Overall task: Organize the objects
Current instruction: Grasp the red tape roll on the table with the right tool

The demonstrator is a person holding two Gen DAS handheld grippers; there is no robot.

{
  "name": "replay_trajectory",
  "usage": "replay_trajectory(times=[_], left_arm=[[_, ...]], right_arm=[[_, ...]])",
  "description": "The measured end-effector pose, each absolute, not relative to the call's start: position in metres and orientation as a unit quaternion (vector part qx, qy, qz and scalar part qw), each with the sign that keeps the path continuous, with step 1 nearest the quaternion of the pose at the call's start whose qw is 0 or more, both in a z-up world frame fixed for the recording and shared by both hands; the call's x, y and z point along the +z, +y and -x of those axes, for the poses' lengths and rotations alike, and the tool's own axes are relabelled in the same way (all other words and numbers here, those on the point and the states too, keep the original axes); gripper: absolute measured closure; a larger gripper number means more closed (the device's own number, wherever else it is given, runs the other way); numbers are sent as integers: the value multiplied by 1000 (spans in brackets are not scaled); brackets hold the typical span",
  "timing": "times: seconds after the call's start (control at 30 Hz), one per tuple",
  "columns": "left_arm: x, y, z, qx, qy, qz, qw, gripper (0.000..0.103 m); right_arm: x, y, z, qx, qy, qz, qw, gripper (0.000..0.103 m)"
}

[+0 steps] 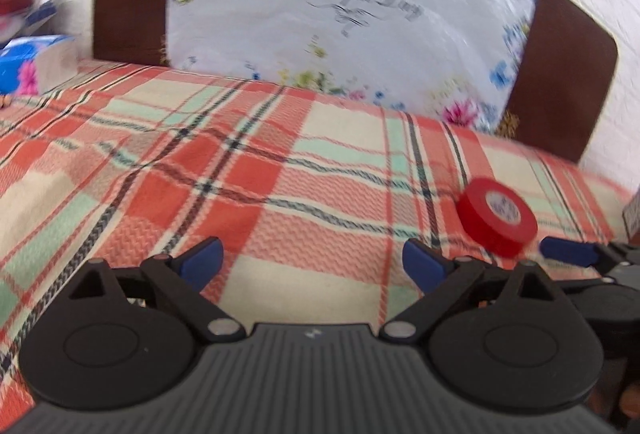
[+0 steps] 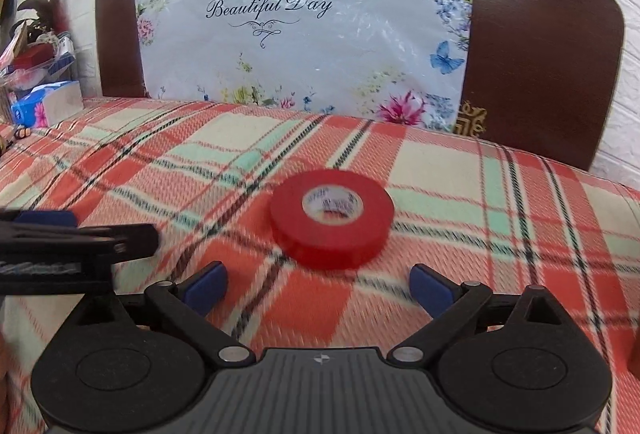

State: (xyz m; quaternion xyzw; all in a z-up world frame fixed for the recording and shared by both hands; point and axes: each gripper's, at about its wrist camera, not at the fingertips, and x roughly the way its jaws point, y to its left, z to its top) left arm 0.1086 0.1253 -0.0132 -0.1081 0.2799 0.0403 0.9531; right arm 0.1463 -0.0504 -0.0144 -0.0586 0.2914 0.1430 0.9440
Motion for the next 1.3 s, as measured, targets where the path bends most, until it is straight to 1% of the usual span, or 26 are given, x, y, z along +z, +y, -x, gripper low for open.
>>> replay_trajectory(times=[0.07,0.2,0.27,0.3,0.33,0.47,0.6,0.73,0.83,0.9,0.97,1.03,1.07,1.13,1.2,1.3], left_arm=[[-13,129,-108,43,275,121,953,5],[-14,127,-110,44,275,113,954,5],[-14,127,-110,44,275,113,954,5],[-14,127,-110,44,276,112,954,5],[-14,127,-110,44,276,111,954,5],[-15,127,-110,45,278,105,954,5],[-15,124,-111,42,282,96,954,4],[-14,115,-112,36,294,67,953,4],[-13,98,-109,24,317,22,948,4],[-9,87,-98,-7,330,31,943,5],[-3,70,-86,-64,343,60,935,7],[5,42,-78,-137,357,82,920,18],[9,27,-76,-178,367,90,909,21],[17,-4,-74,-240,384,84,888,31],[21,-31,-68,-273,392,57,877,35],[24,-59,-61,-309,404,20,861,35]], right_arm=[[-14,-47,-155,143,291,58,944,6],[-14,-45,-175,146,290,50,945,8],[-13,-47,-182,151,285,42,946,21],[-13,-48,-184,151,283,38,946,23],[-12,-49,-184,149,282,34,947,30],[-12,-50,-176,154,279,49,947,31],[-12,-59,-149,159,280,65,944,31],[-13,-84,-109,160,288,59,942,31],[-14,-107,-72,155,292,62,942,31],[-16,-124,-45,149,294,63,942,31],[-16,-143,-20,136,294,64,944,31],[-16,-163,0,107,295,53,948,31],[-16,-171,7,92,296,44,950,31],[-15,-182,19,65,297,28,952,30],[-15,-185,26,62,298,28,952,27],[-17,-185,32,58,295,40,953,22]])
